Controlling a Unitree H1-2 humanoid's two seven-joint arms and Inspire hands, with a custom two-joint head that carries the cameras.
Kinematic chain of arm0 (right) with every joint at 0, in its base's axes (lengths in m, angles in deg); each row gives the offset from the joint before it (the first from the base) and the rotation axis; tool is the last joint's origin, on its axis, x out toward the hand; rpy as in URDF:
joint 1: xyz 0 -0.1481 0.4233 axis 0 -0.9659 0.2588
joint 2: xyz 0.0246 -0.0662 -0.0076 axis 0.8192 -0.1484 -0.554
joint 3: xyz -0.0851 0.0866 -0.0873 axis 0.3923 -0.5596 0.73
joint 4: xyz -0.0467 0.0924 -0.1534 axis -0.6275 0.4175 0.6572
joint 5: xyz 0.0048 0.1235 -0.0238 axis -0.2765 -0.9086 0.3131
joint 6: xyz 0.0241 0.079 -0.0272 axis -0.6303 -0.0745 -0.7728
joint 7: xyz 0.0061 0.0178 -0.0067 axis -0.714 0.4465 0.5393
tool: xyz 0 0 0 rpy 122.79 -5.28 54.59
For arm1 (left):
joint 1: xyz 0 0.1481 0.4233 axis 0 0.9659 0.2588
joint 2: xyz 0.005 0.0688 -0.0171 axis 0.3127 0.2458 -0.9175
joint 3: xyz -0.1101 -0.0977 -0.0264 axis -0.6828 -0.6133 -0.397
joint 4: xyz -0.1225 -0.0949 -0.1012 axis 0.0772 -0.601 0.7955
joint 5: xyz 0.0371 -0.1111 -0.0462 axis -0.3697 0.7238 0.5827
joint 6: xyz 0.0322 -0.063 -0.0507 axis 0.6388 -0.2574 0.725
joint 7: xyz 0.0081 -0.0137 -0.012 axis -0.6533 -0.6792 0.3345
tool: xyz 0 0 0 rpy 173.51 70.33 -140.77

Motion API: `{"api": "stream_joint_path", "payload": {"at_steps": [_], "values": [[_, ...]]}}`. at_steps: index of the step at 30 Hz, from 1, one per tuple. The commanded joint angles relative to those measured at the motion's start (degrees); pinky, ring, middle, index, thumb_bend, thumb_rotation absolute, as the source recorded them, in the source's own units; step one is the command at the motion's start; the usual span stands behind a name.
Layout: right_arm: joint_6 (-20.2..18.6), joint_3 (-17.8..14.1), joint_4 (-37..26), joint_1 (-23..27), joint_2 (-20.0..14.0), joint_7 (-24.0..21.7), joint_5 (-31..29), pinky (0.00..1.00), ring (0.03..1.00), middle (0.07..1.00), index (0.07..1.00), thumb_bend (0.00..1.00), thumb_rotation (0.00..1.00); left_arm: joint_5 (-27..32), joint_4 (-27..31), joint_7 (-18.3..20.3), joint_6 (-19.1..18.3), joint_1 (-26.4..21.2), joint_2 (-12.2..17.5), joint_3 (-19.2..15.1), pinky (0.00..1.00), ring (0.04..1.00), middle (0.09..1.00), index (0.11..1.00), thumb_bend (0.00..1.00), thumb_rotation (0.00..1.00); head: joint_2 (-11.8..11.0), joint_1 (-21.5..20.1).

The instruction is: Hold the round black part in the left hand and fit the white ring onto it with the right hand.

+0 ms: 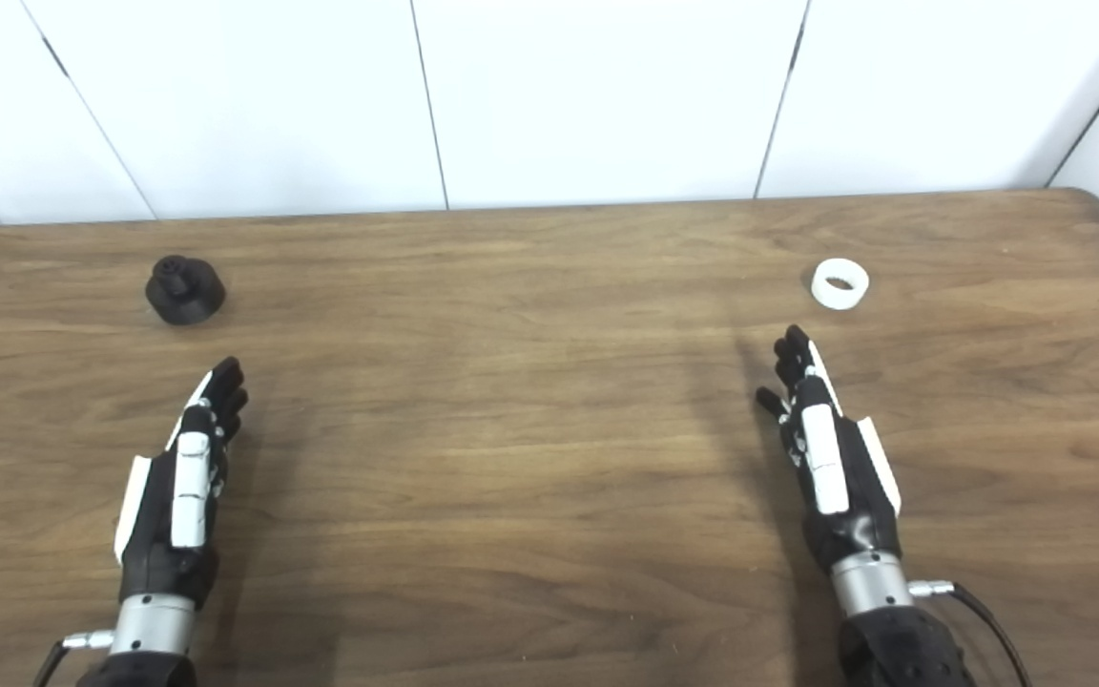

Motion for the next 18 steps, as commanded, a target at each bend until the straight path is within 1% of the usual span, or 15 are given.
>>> {"api": "stream_joint_path", "payload": {"at_steps": [1, 8, 13, 14, 17, 18], "values": [[0.2, 0.0, -0.2, -0.8, -0.8, 0.4, 0.0, 1.0, 1.0, 0.982, 0.992, 0.55, 1.0, -1.1, 0.8, -0.7, 2.8, 1.7, -1.6, 0.3, 1.0, 0.965, 0.966, 0.952, 0.49, 1.0, -0.1, 0.1], [0.1, 0.1, -0.2, -0.8, -0.7, 0.5, 0.1, 1.0, 1.0, 0.984, 0.997, 0.56, 1.0, -1.4, 0.8, -0.6, 2.7, 1.8, -1.5, 0.5, 1.0, 0.968, 0.968, 0.953, 0.5, 1.0, -0.1, 0.1], [0.2, 0.0, -0.2, -0.9, -0.9, 0.5, 0.3, 1.0, 1.0, 0.981, 0.992, 0.56, 1.0, -1.8, 0.7, -0.9, 3.1, 1.9, -1.8, 0.6, 1.0, 0.962, 0.964, 0.948, 0.49, 1.0, -1.1, 1.3], [0.2, -0.1, -0.1, -1.0, -0.9, 0.5, 0.4, 1.0, 1.0, 0.98, 0.992, 0.56, 1.0, -1.8, 0.5, -0.9, 3.4, 1.9, -2.0, 0.6, 1.0, 0.959, 0.961, 0.946, 0.49, 1.0, -1.8, 2.3], [0.8, -0.2, 0.4, -1.0, -1.2, 0.3, 0.1, 1.0, 1.0, 0.98, 0.996, 0.54, 1.0, -2.0, -0.2, -1.1, 4.3, 1.9, -2.3, 0.9, 0.99, 0.952, 0.955, 0.938, 0.46, 0.99, -2.6, 4.3], [1.2, -0.2, 0.8, -1.1, -1.3, 0.1, -0.1, 1.0, 1.0, 0.981, 0.998, 0.54, 1.0, -2.5, -0.3, -1.4, 4.3, 2.0, -2.5, 1.1, 0.99, 0.95, 0.954, 0.936, 0.45, 0.99, -3.3, 5.7]]}}
